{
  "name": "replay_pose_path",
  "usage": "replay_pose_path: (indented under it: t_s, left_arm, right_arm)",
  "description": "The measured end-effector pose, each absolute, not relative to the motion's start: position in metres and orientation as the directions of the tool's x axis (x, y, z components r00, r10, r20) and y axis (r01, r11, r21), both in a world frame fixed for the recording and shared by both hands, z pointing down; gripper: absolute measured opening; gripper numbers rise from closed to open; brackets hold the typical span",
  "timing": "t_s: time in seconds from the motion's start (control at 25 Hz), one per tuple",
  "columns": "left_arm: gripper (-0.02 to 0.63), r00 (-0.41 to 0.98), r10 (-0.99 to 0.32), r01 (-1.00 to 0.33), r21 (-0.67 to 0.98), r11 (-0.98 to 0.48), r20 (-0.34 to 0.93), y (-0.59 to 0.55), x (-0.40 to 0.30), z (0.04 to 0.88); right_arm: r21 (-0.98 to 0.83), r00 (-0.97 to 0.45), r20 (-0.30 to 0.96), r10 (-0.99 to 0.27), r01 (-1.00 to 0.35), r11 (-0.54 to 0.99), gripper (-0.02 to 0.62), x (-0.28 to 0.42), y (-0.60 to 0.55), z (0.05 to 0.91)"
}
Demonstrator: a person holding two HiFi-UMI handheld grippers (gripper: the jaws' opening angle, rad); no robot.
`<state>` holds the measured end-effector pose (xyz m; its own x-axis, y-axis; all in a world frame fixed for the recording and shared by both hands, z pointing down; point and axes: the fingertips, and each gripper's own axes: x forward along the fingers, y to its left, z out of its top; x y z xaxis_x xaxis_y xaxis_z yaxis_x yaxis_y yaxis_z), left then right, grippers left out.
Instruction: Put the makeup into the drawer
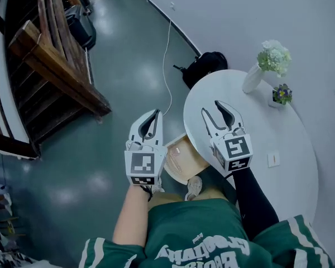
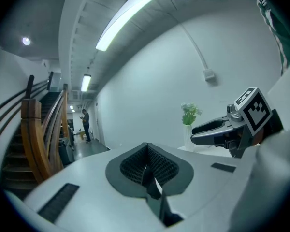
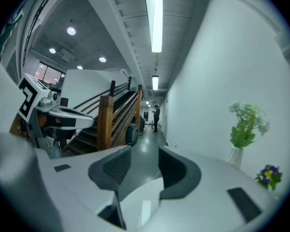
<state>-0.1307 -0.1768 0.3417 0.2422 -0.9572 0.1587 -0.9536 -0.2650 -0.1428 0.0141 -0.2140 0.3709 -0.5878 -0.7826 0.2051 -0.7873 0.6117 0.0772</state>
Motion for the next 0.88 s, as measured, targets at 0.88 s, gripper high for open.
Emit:
replay_pose_path:
  t_s: [0.88]
  left_arm:
    - [0.0, 0.806, -0.571, -0.56, -0.113, -0.821, 0.158, -0.17, 0.217, 0.363]
  right_arm:
    - [0.093, 0.046, 0.234, -0.971, -0.995, -0.024, 0.186, 0.354, -0.114, 0.38]
